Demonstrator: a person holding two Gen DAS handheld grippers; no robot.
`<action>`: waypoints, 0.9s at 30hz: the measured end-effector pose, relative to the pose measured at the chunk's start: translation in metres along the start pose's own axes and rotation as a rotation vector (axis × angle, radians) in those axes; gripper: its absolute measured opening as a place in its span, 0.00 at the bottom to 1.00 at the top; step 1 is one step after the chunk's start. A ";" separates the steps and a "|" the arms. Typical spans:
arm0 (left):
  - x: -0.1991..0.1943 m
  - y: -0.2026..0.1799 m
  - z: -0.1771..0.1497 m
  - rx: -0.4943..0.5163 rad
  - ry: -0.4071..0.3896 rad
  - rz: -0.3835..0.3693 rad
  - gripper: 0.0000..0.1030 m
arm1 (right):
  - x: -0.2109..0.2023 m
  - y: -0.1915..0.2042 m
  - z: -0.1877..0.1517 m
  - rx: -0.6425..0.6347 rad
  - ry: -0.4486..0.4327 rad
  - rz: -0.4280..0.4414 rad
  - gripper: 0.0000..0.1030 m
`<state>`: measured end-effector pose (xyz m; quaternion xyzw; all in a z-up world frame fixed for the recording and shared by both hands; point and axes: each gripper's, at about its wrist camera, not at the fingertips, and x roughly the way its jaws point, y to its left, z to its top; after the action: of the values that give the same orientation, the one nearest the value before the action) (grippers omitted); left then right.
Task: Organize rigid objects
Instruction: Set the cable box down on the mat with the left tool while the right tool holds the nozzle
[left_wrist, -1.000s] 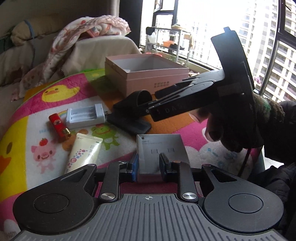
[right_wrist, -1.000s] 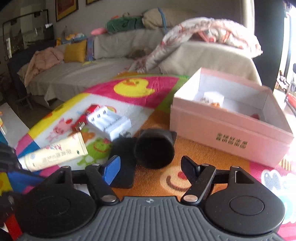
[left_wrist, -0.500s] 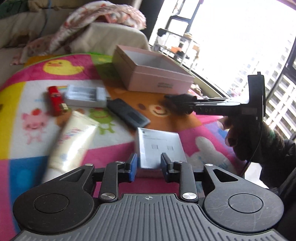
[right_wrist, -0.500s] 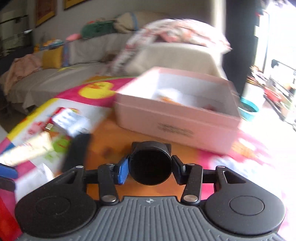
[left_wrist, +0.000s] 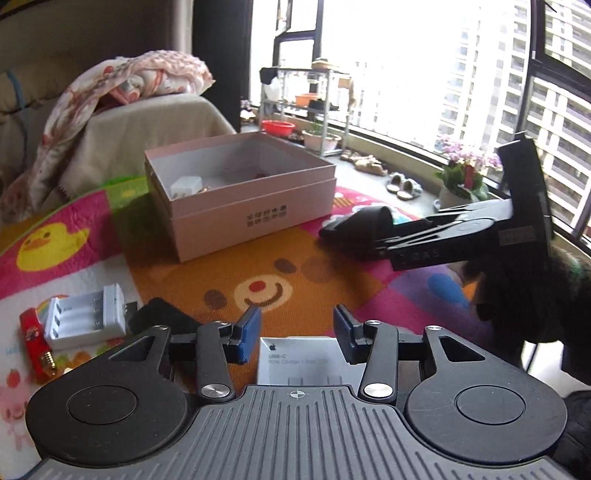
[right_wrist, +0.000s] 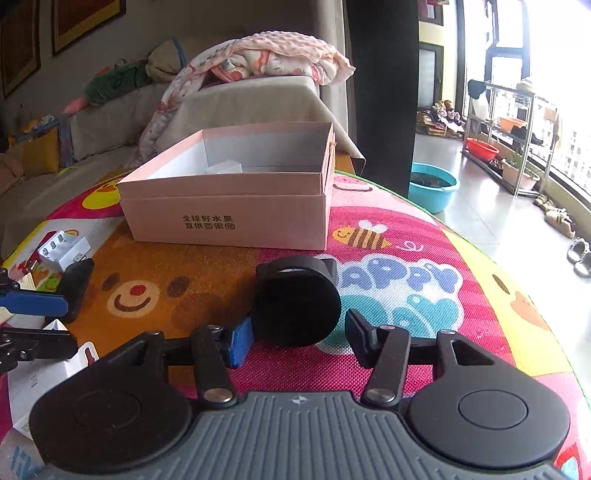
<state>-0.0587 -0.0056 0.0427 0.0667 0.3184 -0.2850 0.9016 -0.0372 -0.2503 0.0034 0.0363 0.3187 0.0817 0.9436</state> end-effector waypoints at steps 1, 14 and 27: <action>-0.009 -0.001 -0.001 0.021 0.016 -0.040 0.46 | 0.000 0.000 0.001 0.007 -0.001 -0.001 0.65; 0.005 -0.020 -0.028 0.162 0.237 -0.089 0.47 | 0.000 -0.004 0.000 0.036 -0.004 -0.013 0.72; 0.049 -0.023 -0.003 0.158 0.184 -0.120 0.54 | 0.001 -0.008 0.000 0.066 -0.002 -0.016 0.75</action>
<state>-0.0419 -0.0468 0.0123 0.1442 0.3799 -0.3554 0.8417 -0.0358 -0.2581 0.0019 0.0651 0.3204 0.0638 0.9429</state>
